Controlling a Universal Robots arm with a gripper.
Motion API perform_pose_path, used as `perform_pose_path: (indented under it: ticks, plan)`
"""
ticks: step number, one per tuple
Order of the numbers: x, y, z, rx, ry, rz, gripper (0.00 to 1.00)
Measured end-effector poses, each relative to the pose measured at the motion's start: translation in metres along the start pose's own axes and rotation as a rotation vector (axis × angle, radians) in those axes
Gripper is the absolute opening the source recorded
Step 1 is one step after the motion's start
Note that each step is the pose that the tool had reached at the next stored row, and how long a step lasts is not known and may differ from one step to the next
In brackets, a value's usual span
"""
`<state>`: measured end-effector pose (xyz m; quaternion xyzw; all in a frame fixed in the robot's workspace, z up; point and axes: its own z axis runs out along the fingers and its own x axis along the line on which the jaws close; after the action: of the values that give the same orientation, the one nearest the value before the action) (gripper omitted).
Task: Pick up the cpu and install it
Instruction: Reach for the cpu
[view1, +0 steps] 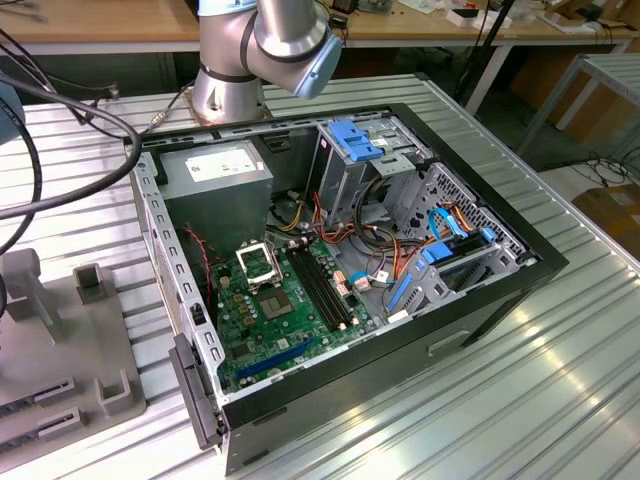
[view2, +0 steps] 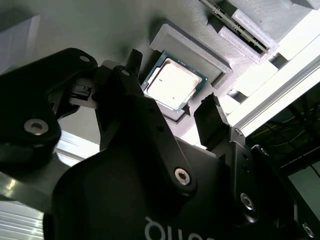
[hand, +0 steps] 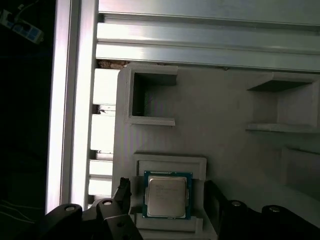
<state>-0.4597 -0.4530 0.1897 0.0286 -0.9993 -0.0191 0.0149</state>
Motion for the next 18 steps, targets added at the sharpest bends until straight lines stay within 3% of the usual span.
perform_pose_path:
  ticks: [1,2,9,11,12,18]
  plan:
    - [-0.0001,-0.0001,0.0018,0.0002,0.0003,0.0,0.69]
    - [-0.0001,-0.0001,0.0003,0.0,-0.0001,0.0,0.61]
    - [-0.0001,0.0,-0.0006,0.0002,0.0,0.0,0.61]
    - [-0.0001,0.0,-0.0007,0.0003,0.0,0.0,0.59]
    - [-0.0001,0.0,-0.0007,0.0003,0.0,0.0,0.52]
    - [0.0,0.0,-0.0028,0.0003,0.0,0.0,0.52]
